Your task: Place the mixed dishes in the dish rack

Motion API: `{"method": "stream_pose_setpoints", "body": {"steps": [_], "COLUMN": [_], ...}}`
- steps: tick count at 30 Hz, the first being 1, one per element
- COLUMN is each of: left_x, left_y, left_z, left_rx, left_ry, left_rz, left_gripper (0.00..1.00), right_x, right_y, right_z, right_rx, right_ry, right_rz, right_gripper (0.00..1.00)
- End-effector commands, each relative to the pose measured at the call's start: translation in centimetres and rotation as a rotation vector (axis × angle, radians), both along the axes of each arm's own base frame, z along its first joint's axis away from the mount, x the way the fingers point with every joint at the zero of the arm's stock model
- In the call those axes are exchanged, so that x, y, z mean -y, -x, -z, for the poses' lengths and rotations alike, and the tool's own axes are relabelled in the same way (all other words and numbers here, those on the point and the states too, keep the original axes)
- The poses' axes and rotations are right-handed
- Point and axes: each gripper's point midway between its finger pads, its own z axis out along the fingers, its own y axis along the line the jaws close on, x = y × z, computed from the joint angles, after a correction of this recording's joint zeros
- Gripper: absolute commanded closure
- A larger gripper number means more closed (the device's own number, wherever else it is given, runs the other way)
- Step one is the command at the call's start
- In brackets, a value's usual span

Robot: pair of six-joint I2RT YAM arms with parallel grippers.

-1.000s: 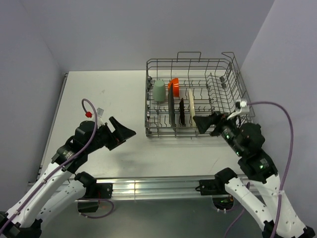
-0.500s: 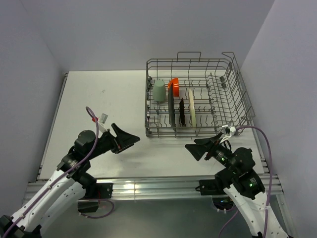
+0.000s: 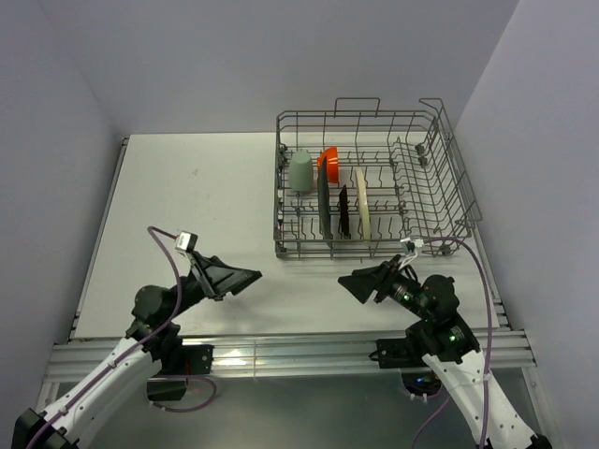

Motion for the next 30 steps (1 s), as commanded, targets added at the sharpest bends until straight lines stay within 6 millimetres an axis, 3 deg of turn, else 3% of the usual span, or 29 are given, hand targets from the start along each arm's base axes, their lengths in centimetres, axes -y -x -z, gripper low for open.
{"method": "stream_pose_setpoints", "body": {"steps": [1, 6, 7, 10, 14, 23, 30], "left_x": [-1.5, -2.5, -2.6, -3.0, -3.2, -3.3, -3.3], "left_y": [3.2, 5.6, 6.0, 7.5, 7.8, 8.1, 8.1], "left_z": [-2.1, -2.6, -2.7, -3.5, -3.7, -3.5, -3.7], "left_rx": [0.149, 0.248, 0.265, 0.338, 0.362, 0.384, 0.381], "left_ry": [0.210, 0.278, 0.283, 0.305, 0.313, 0.307, 0.314], "left_rz": [0.075, 0.128, 0.141, 0.176, 0.174, 0.178, 0.173], "left_gripper": [0.01, 0.01, 0.01, 0.01, 0.01, 0.01, 0.01], "right_x": [-0.1, -0.8, -1.1, -1.2, -1.2, -0.4, 2.0], "right_y": [3.1, 3.2, 2.6, 2.1, 1.6, -1.2, -5.9], "right_z": [-7.6, -7.7, -6.6, -5.8, -5.1, -3.5, 1.6], "right_rx": [0.394, 0.410, 0.402, 0.388, 0.375, 0.288, 0.077], "right_ry": [-0.238, -0.351, -0.361, -0.399, -0.473, -0.455, -0.375], "right_rz": [-0.095, -0.148, -0.149, -0.144, -0.135, 0.006, 0.295], "right_gripper": [0.00, 0.00, 0.00, 0.00, 0.00, 0.00, 0.00]}}
